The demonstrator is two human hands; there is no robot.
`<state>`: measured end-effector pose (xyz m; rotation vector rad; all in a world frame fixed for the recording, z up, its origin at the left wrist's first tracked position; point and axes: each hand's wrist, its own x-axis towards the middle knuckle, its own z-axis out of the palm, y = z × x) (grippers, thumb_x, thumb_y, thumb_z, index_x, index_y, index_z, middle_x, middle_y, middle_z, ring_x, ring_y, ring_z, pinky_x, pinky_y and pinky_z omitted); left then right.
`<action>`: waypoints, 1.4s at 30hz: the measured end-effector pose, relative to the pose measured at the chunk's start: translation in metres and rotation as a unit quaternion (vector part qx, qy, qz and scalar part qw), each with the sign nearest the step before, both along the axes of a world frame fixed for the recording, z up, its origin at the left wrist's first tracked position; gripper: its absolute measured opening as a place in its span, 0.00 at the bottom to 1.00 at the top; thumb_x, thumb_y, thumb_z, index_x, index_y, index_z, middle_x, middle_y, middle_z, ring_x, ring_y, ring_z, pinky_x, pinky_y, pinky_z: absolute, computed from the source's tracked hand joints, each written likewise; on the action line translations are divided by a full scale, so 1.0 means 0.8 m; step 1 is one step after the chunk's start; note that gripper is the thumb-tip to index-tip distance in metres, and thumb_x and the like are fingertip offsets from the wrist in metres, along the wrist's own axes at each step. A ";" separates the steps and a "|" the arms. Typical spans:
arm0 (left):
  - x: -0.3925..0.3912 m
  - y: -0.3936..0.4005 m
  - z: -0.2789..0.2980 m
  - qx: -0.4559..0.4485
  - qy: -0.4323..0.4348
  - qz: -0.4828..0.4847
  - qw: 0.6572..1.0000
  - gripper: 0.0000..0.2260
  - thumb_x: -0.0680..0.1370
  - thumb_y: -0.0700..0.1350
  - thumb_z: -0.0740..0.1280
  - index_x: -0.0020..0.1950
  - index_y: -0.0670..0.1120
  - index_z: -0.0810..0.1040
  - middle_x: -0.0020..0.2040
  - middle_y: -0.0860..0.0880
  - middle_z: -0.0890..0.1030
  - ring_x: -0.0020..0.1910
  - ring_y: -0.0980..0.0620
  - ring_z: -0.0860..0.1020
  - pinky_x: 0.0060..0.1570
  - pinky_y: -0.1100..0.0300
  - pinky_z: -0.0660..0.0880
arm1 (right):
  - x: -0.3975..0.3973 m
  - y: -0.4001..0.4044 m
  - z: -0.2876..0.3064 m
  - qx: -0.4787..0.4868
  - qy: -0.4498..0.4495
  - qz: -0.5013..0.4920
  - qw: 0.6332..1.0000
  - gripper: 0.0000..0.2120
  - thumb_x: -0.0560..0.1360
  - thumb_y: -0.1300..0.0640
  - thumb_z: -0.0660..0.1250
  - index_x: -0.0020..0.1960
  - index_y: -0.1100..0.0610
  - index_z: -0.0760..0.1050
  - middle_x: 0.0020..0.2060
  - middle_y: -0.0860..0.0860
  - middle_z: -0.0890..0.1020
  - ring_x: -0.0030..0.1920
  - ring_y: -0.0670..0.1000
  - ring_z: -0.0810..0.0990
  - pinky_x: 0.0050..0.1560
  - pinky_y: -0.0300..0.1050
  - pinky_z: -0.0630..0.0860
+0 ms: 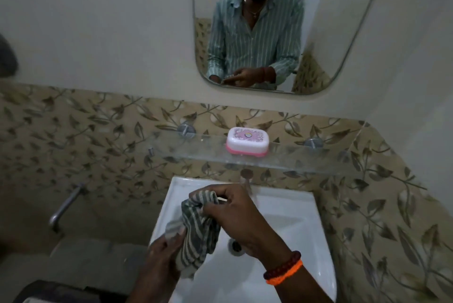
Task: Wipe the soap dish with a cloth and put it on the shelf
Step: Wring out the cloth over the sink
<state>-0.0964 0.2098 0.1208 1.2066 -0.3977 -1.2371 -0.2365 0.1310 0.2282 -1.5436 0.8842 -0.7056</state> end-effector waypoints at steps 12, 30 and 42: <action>0.205 0.220 0.012 0.047 -0.202 0.346 0.915 0.06 0.80 0.42 0.67 0.53 0.46 0.83 0.40 0.55 0.87 0.46 0.58 0.84 0.40 0.69 0.79 | 0.261 0.121 -0.011 -0.088 0.039 0.207 0.974 0.13 0.82 0.64 0.61 0.55 0.52 0.82 0.50 0.47 0.86 0.52 0.45 0.83 0.56 0.48 0.80; 0.380 0.407 -0.304 0.232 -0.108 0.420 0.871 0.27 0.76 0.65 0.63 0.68 0.50 0.75 0.65 0.47 0.81 0.64 0.48 0.79 0.66 0.46 0.75 | 0.558 0.223 -0.390 0.098 0.260 0.428 0.860 0.14 0.73 0.69 0.71 0.59 0.65 0.79 0.51 0.69 0.83 0.48 0.58 0.82 0.52 0.60 0.80; 0.438 0.371 -0.503 0.377 -0.099 0.396 0.831 0.20 0.80 0.49 0.61 0.69 0.41 0.73 0.63 0.40 0.81 0.60 0.41 0.79 0.62 0.47 0.77 | 0.629 0.204 -0.606 -0.029 0.327 0.390 0.860 0.10 0.71 0.73 0.71 0.49 0.63 0.79 0.42 0.61 0.83 0.34 0.44 0.82 0.37 0.34 0.78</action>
